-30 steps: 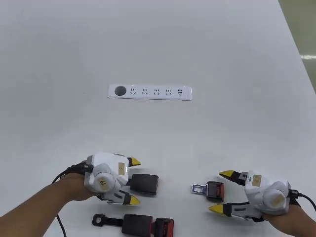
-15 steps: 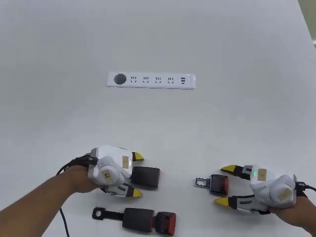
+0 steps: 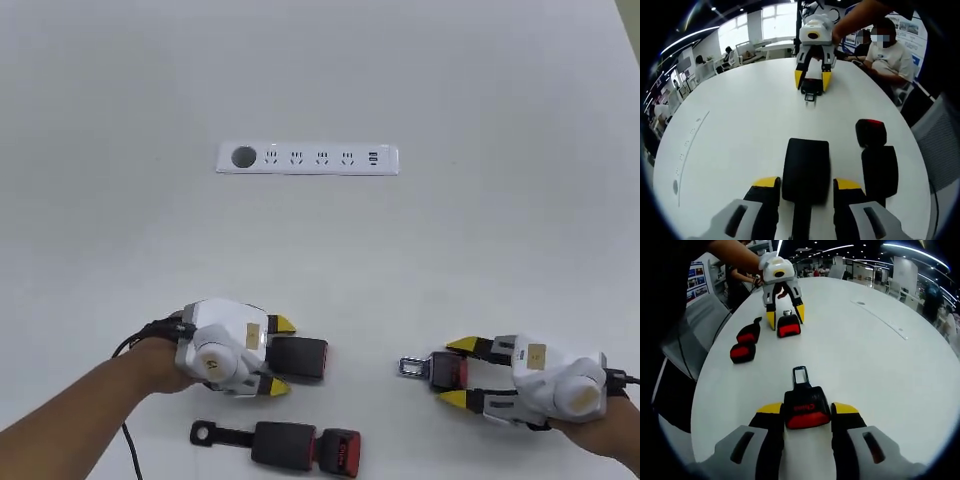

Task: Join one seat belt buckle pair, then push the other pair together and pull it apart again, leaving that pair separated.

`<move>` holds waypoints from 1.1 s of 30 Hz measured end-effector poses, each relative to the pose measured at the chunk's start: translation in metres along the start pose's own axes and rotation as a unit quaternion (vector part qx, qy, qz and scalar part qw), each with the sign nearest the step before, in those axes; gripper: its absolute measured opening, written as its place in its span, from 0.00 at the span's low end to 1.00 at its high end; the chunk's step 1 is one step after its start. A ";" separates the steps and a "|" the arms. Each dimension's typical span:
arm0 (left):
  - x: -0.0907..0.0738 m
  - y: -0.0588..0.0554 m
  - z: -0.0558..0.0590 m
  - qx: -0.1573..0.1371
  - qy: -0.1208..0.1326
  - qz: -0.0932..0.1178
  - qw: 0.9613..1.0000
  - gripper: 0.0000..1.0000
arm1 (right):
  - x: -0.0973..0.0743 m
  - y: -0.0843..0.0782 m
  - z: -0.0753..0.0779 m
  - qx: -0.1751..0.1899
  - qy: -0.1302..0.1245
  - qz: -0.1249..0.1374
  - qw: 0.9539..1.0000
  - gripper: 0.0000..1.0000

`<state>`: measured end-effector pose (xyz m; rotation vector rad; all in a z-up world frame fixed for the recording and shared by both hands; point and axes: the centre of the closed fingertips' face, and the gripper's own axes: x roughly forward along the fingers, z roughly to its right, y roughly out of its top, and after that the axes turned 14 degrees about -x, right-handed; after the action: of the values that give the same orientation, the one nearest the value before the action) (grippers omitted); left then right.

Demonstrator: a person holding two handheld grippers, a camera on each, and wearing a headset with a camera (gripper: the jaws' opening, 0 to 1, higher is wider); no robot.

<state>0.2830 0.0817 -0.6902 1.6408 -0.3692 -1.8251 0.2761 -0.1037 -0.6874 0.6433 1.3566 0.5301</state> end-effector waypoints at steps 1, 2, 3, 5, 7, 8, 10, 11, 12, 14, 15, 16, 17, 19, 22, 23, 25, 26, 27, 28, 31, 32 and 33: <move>0.000 0.000 0.000 0.005 -0.004 0.000 1.000 0.40 | 0.000 0.000 0.000 0.001 0.000 0.003 1.000 0.35; 0.000 -0.001 0.000 0.006 -0.006 -0.002 1.000 0.38 | 0.000 -0.001 0.000 0.001 0.001 0.005 1.000 0.35; -0.001 -0.001 -0.001 0.004 -0.008 0.000 1.000 0.36 | 0.000 -0.001 0.000 0.004 0.001 0.008 1.000 0.35; -0.001 0.000 -0.001 0.007 -0.011 0.005 1.000 0.34 | 0.000 0.000 0.000 0.012 0.003 0.014 1.000 0.34; -0.001 -0.001 -0.001 0.008 -0.014 0.007 1.000 0.34 | 0.000 -0.001 -0.002 -0.001 0.006 0.018 1.000 0.34; -0.002 -0.002 -0.002 0.009 -0.016 0.009 1.000 0.34 | 0.001 -0.001 -0.002 -0.004 0.005 0.020 1.000 0.34; -0.001 -0.003 -0.002 0.006 -0.018 0.015 1.000 0.34 | 0.000 -0.001 -0.002 0.001 0.004 0.031 1.000 0.34; -0.001 -0.003 -0.002 0.004 -0.018 0.018 1.000 0.34 | -0.001 -0.002 -0.002 0.001 0.004 0.034 0.999 0.34; -0.001 -0.003 -0.002 0.005 -0.018 0.019 1.000 0.34 | 0.000 -0.002 -0.002 0.001 0.004 0.036 0.999 0.34; -0.001 -0.001 -0.002 0.002 -0.017 0.022 1.000 0.34 | 0.000 -0.001 -0.003 -0.003 0.002 0.040 0.999 0.34; -0.001 -0.001 -0.002 0.001 -0.016 0.024 1.000 0.34 | 0.000 -0.001 -0.002 0.000 0.000 0.044 0.999 0.34; -0.001 -0.001 -0.002 0.000 -0.016 0.024 1.000 0.34 | 0.000 0.000 -0.002 0.000 0.000 0.045 0.999 0.34; -0.001 0.000 -0.001 -0.001 -0.016 0.023 1.000 0.34 | -0.001 0.000 -0.003 0.001 0.000 0.047 0.999 0.34; -0.001 -0.001 -0.002 0.001 -0.015 0.021 1.000 0.34 | 0.000 0.001 -0.002 0.001 -0.001 0.049 0.999 0.34; 0.000 -0.003 -0.003 0.000 -0.014 0.018 1.000 0.34 | 0.001 0.001 -0.003 0.004 -0.005 0.052 0.999 0.34; 0.000 -0.004 -0.003 0.000 -0.014 0.017 1.000 0.34 | 0.002 0.001 -0.003 0.005 -0.005 0.054 0.999 0.34; 0.000 -0.005 -0.003 -0.001 -0.013 0.017 1.000 0.34 | 0.003 0.003 -0.003 0.005 -0.007 0.056 0.998 0.34; 0.000 -0.005 -0.003 -0.001 -0.013 0.016 1.000 0.34 | 0.004 0.004 -0.004 0.005 -0.008 0.057 0.998 0.34; 0.000 -0.004 -0.003 -0.002 -0.013 0.016 1.000 0.34 | 0.005 0.004 -0.004 0.005 -0.007 0.058 0.998 0.34; 0.000 -0.004 -0.003 -0.002 -0.013 0.015 1.000 0.34 | 0.006 0.005 -0.004 0.004 -0.007 0.059 0.998 0.34; 0.000 -0.004 -0.003 -0.002 -0.012 0.013 1.000 0.34 | 0.010 0.010 -0.005 0.003 -0.007 0.061 0.998 0.34; 0.000 -0.003 -0.003 -0.003 -0.012 0.013 1.000 0.34 | 0.012 0.012 -0.006 0.002 -0.006 0.062 0.998 0.34; 0.000 -0.003 -0.003 -0.004 -0.012 0.013 1.000 0.34 | 0.014 0.014 -0.006 0.001 -0.006 0.062 0.998 0.34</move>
<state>0.2850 0.0847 -0.6926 1.6037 -0.3911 -1.8263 0.2721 -0.0839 -0.6882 0.7342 1.3124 0.6245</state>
